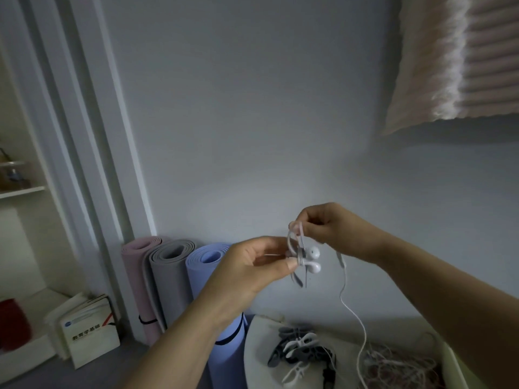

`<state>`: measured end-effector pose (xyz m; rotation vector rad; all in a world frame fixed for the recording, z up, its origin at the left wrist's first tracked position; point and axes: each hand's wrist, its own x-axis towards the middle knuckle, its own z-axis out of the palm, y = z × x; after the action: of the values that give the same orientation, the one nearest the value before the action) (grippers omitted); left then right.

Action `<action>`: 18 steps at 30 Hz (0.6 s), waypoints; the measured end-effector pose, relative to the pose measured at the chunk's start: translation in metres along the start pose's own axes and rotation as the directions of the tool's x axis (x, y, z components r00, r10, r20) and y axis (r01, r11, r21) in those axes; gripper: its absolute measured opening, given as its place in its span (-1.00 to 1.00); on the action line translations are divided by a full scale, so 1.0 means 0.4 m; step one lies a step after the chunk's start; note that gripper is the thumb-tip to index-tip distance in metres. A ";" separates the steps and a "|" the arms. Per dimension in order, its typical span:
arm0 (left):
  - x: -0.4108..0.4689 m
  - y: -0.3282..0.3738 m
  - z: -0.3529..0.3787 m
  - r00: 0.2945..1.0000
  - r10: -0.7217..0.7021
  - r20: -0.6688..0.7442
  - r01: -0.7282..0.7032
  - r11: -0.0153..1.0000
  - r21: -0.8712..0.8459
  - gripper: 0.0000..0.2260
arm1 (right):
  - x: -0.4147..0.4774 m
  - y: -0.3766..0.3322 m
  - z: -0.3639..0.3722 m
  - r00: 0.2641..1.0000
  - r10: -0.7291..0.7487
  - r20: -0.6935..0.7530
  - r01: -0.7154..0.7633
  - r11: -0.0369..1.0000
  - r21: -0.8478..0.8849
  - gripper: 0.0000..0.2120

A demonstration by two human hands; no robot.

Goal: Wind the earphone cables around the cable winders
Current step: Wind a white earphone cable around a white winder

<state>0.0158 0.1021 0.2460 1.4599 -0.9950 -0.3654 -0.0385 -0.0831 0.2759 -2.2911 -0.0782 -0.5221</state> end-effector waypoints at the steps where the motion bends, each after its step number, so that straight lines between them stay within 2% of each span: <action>1: 0.004 0.004 0.000 0.999 0.012 -0.030 -0.014 0.998 -0.055 -0.80 | -0.006 0.009 0.015 1.000 0.022 0.008 -0.022 0.998 0.061 -0.77; 3: 0.016 0.003 -0.004 0.994 -0.016 -0.109 -0.008 0.976 -0.218 -0.71 | -0.021 0.025 0.052 0.997 0.074 0.012 -0.075 0.981 0.181 -0.73; 5: 0.023 -0.002 -0.007 0.984 -0.088 -0.153 0.030 0.937 -0.349 -0.75 | -0.038 0.034 0.088 0.994 0.105 0.016 -0.106 0.973 0.206 -0.71; 12: 0.031 -0.039 -0.039 0.919 -0.240 -0.313 0.132 0.935 -0.330 -0.89 | -0.066 0.034 0.136 0.987 0.025 0.159 0.004 0.984 -0.176 -0.73; 15: 0.038 -0.051 -0.044 0.898 -0.302 -0.320 0.165 0.905 -0.392 -0.90 | -0.064 0.022 0.131 0.974 -0.030 0.223 0.109 0.929 -0.353 -0.71; 18: 0.039 -0.049 -0.037 0.885 -0.351 -0.306 0.180 0.863 -0.472 -0.86 | -0.060 0.009 0.113 0.974 -0.032 0.226 0.139 0.870 -0.472 -0.72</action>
<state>0.0429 0.0972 0.2357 1.1961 -0.3543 -0.4510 -0.0443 -0.0514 0.2361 -2.8475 -0.1710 -0.3667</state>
